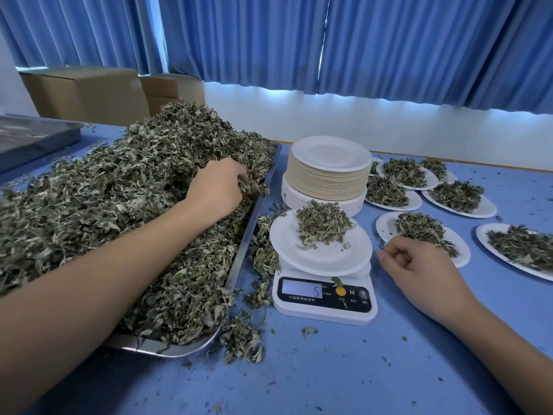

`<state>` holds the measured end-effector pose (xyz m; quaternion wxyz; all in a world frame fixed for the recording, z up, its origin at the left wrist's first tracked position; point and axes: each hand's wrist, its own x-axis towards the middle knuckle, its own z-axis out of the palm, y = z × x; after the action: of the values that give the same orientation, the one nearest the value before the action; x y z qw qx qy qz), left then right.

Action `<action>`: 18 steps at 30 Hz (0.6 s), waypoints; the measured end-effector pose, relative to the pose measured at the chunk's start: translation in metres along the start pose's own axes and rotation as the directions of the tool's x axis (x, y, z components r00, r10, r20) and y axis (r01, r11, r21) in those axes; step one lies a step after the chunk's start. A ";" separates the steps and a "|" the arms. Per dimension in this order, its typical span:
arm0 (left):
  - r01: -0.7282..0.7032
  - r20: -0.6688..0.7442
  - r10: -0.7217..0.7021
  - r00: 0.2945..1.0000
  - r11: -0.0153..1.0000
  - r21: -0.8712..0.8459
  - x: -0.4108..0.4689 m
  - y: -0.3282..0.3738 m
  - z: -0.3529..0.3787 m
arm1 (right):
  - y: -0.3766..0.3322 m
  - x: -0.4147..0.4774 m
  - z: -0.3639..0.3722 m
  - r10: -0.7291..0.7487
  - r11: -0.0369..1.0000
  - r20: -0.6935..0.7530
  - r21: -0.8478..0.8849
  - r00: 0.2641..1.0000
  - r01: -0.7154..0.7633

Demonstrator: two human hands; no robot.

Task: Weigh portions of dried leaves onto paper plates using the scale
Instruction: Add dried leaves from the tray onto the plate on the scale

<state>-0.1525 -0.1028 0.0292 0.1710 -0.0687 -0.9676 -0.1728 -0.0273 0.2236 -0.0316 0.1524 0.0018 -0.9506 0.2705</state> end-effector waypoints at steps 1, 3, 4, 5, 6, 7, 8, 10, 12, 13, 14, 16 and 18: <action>0.004 -0.001 -0.003 1.000 1.000 0.019 0.000 0.000 0.000 | 0.000 0.000 0.000 0.000 1.000 0.001 0.003 1.000 0.000; 0.019 -0.023 -0.017 1.000 0.996 0.091 0.001 -0.001 -0.001 | 0.000 0.000 -0.001 0.002 1.000 0.000 0.007 1.000 -0.002; 0.030 -0.037 -0.025 0.999 0.991 0.129 0.002 -0.001 -0.001 | -0.001 0.000 -0.001 0.004 1.000 0.000 0.005 1.000 -0.004; 0.037 -0.056 -0.028 0.998 0.987 0.157 0.004 -0.002 -0.002 | -0.001 0.000 -0.001 0.006 1.000 0.000 0.003 1.000 -0.006; 0.041 -0.083 -0.027 0.996 0.984 0.171 0.005 -0.003 -0.003 | -0.001 -0.001 -0.001 0.007 1.000 0.002 0.002 1.000 -0.007; 0.043 -0.115 -0.024 0.993 0.985 0.167 0.006 -0.005 -0.004 | -0.001 -0.001 -0.001 0.006 1.000 0.003 0.003 1.000 -0.006; 0.042 -0.145 -0.022 0.989 0.990 0.137 0.007 -0.006 -0.004 | -0.001 -0.001 -0.001 0.005 1.000 0.005 0.004 1.000 -0.005; 0.024 -0.185 -0.025 0.982 1.000 -0.005 0.007 -0.007 -0.004 | -0.001 0.000 -0.001 0.001 1.000 0.006 0.008 1.000 -0.001; -0.037 -0.204 0.000 0.979 0.984 -0.176 0.007 -0.004 -0.004 | -0.001 0.000 0.000 0.000 1.000 0.009 0.010 1.000 0.000; -0.080 -0.192 0.032 0.981 0.965 -0.249 0.007 -0.001 -0.004 | -0.001 0.000 0.000 0.000 1.000 0.011 0.011 1.000 -0.001; -0.126 -0.159 0.079 0.984 0.942 -0.310 0.006 0.002 -0.005 | -0.001 0.000 0.000 0.001 1.000 0.012 0.011 1.000 -0.001; -0.219 -0.052 0.217 0.975 0.886 -0.408 0.004 0.008 -0.007 | -0.001 0.000 0.000 -0.001 1.000 0.012 0.011 1.000 0.001; -0.272 0.029 0.334 0.942 0.811 -0.518 0.000 0.014 -0.008 | 0.000 0.000 -0.001 -0.003 1.000 0.011 0.011 1.000 0.002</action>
<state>-0.1473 -0.0925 0.0405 0.1145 -0.2749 -0.8726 -0.3872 -0.0272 0.2239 -0.0312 0.1476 0.0053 -0.9498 0.2756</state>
